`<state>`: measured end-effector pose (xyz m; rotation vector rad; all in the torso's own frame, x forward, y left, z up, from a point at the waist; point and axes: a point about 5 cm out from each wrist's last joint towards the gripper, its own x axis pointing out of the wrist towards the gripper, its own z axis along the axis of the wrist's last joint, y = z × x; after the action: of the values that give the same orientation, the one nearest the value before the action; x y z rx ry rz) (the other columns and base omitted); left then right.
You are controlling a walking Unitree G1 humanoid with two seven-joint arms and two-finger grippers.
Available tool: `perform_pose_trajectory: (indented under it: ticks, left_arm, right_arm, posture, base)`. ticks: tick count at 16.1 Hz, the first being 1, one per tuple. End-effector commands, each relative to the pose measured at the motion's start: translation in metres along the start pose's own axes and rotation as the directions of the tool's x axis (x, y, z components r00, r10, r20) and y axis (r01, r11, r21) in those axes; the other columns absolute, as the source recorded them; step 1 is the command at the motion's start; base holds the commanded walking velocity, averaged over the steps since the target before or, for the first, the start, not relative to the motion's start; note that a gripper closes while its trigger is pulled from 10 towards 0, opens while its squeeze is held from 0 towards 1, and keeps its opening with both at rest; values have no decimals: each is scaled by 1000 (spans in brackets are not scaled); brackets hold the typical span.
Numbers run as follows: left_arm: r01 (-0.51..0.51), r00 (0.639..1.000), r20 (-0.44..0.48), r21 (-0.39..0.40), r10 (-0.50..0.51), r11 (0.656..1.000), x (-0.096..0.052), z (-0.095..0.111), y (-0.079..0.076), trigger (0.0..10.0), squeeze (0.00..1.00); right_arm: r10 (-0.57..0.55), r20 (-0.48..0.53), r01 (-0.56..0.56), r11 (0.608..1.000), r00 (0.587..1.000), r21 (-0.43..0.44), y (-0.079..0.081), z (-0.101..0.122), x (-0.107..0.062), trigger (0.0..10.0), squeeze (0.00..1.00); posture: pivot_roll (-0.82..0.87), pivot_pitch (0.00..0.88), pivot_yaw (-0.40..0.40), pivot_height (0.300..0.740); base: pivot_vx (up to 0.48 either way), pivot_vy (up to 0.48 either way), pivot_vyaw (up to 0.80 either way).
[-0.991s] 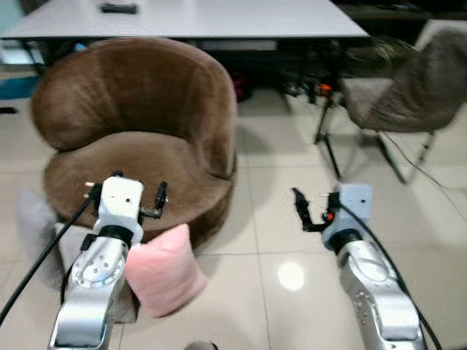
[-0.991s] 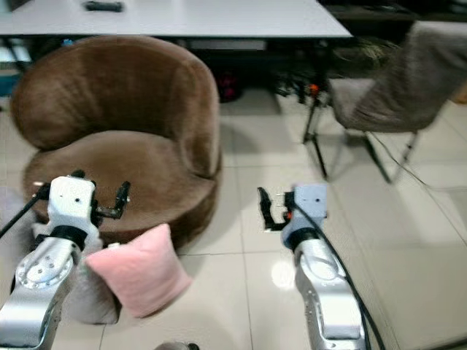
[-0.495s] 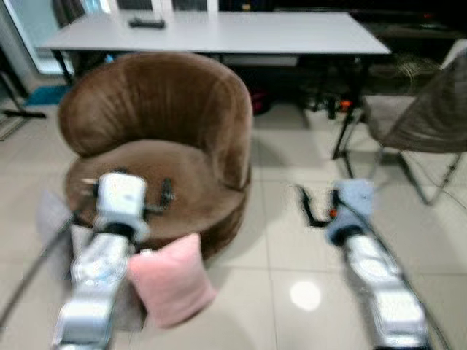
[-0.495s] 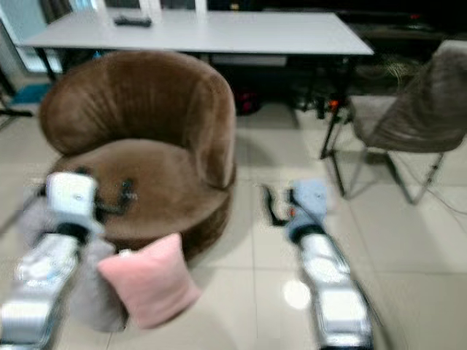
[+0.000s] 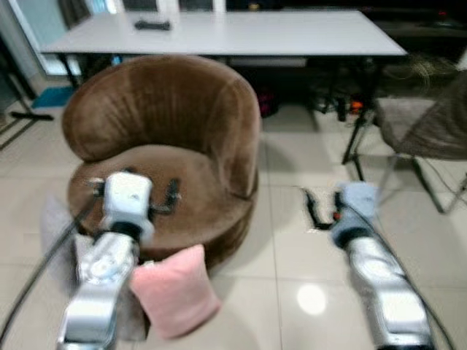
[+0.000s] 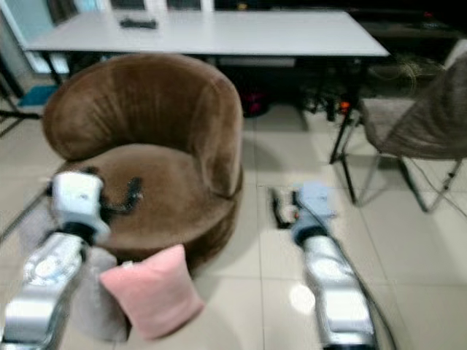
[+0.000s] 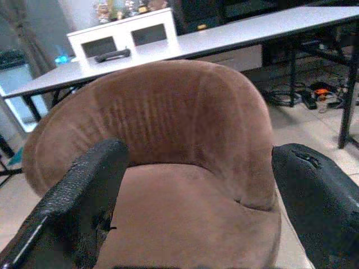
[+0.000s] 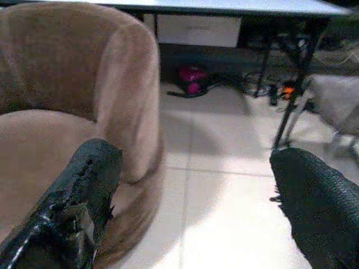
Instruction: Move the pillow to the sofa from floor
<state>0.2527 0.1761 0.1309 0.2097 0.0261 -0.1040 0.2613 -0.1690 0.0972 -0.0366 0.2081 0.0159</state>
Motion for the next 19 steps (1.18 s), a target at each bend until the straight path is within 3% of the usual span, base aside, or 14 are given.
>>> perform_pose_trajectory:
  ticks: [1,11,16,19]
  left_arm:
    - [-29,1000,-5,19,29,999,-1,0,10,10000,39]
    - [-14,1000,-9,28,14,1000,-2,-1,7,10000,35]
    - [-30,1000,5,72,29,997,-3,-2,8,10000,0]
    - [-73,996,65,92,67,993,-4,1,11,10000,0]
  right_arm:
    - [52,26,-52,999,998,9,15,6,3,10000,0]
    - [72,35,-71,997,997,-9,15,6,3,10000,0]
    - [86,36,-87,996,996,8,10,4,5,10000,0]
    - [9,85,-13,999,996,50,-1,3,1,10000,0]
  posture:
    - [-11,0,20,740]
    - [-15,0,15,740]
    - [-13,0,12,740]
    - [-14,0,5,740]
  base:
    - [364,0,800]
    - [366,0,800]
    - [194,0,0]
    - [0,0,0]
